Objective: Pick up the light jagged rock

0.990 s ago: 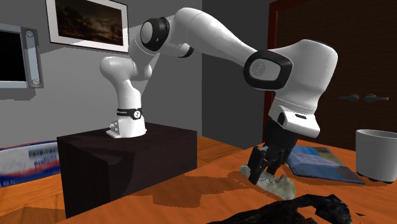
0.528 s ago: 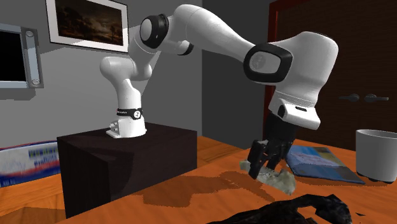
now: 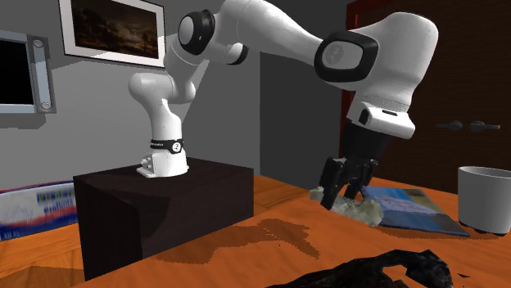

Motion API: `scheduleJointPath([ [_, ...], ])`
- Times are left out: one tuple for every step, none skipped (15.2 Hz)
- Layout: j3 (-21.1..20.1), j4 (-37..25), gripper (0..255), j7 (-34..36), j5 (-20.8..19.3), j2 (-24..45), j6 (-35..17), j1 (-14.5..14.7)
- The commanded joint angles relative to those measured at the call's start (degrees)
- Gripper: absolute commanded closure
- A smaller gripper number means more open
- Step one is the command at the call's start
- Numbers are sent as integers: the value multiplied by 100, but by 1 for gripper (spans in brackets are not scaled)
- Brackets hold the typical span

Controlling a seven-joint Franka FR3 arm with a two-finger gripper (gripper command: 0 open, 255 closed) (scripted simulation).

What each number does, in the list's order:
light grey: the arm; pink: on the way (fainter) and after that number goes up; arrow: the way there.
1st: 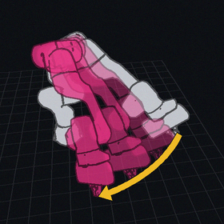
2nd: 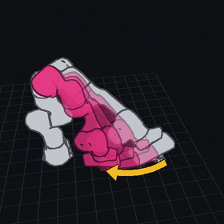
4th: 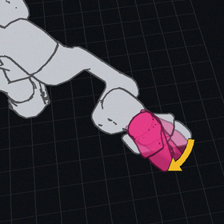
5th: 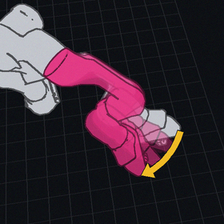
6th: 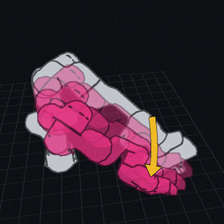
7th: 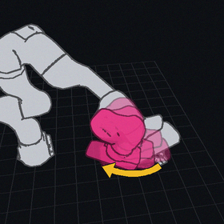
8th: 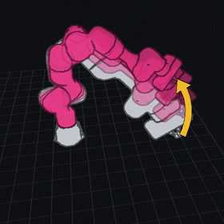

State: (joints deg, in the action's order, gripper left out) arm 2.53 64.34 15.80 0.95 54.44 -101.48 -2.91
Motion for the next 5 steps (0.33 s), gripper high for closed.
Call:
scheduleJointPath([
  [3,-6,255,-5,-3,-89,96,-1],
  [3,-17,255,-5,-3,-127,146,-1],
  [4,-26,255,-5,-4,-166,194,-1],
  [4,-26,255,-5,-5,-173,201,-1],
  [4,-27,255,-5,-5,-172,201,-1],
])
